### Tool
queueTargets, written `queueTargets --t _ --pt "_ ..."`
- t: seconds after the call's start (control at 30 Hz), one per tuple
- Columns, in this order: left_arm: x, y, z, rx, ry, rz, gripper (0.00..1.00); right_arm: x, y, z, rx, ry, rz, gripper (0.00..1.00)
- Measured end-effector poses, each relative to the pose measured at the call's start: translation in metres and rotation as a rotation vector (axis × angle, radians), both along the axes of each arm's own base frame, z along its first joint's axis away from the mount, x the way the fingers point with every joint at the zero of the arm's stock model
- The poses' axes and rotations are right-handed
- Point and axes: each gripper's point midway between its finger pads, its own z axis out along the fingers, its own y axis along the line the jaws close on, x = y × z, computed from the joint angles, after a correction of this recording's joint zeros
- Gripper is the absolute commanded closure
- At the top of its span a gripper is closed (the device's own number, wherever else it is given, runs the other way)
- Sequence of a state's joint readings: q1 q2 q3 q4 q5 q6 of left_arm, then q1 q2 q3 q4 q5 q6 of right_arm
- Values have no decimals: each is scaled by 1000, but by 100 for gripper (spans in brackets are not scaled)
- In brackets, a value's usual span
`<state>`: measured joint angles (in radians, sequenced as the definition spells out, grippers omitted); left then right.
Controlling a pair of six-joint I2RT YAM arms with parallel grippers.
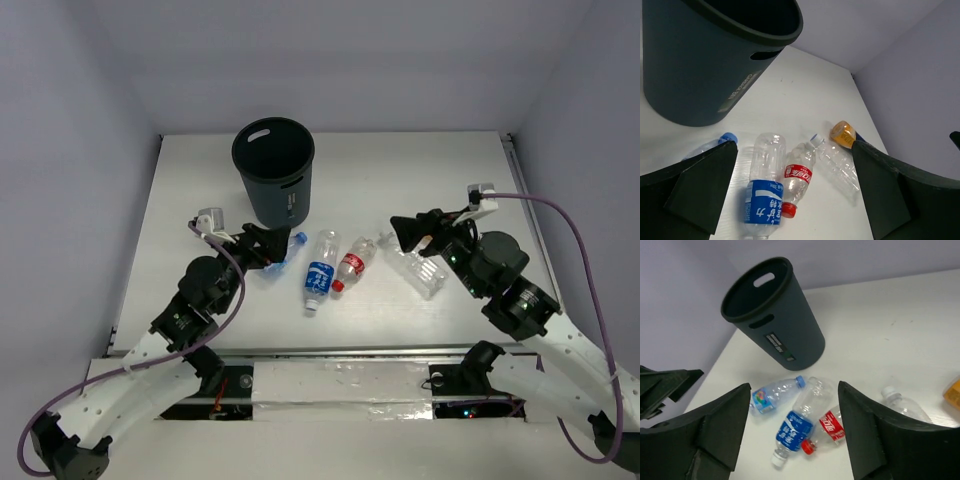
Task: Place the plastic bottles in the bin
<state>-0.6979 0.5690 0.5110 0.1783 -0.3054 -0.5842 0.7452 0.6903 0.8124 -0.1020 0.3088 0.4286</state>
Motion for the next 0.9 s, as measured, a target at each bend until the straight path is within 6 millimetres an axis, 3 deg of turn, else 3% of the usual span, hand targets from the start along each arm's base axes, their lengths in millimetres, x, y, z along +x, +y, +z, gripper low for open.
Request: queueTargets --t 0.1,0.23,0.27,0.3,0.4,0.43,0.5,0.53,0.6,0.7,0.9 --pt "-2 -1 -3 6 -2 -10 1 0 -1 -12 0 46 -13 26" --pt "-7 -2 0 -9 -34 -40 1 1 -1 -37 10 113 -28 87" --pt "-9 -3 2 -17 -48 -48 2 2 0 -48 12 138 -34 93" --pt "-11 -3 4 -24 -61 -58 7 2 0 -58 14 164 -41 98" --pt "-15 -5 8 -37 -92 -82 55 4 0 -90 4 241 -67 100" --pt "-16 -6 9 -42 -99 -88 80 6 1 -99 1 263 -75 98" --pt "-17 -6 9 -41 -112 -95 96 10 5 -114 -11 312 -89 82" --pt "-17 -6 8 -37 -112 -95 100 12 7 -122 -17 336 -95 53" --pt "-16 -6 6 -31 -109 -93 100 16 11 -139 -40 387 -110 19" --pt "-15 -6 3 -26 -103 -89 99 20 15 -162 -67 451 -129 9" --pt "-12 -7 -8 -7 -79 -82 89 32 23 -196 -82 536 -157 8"
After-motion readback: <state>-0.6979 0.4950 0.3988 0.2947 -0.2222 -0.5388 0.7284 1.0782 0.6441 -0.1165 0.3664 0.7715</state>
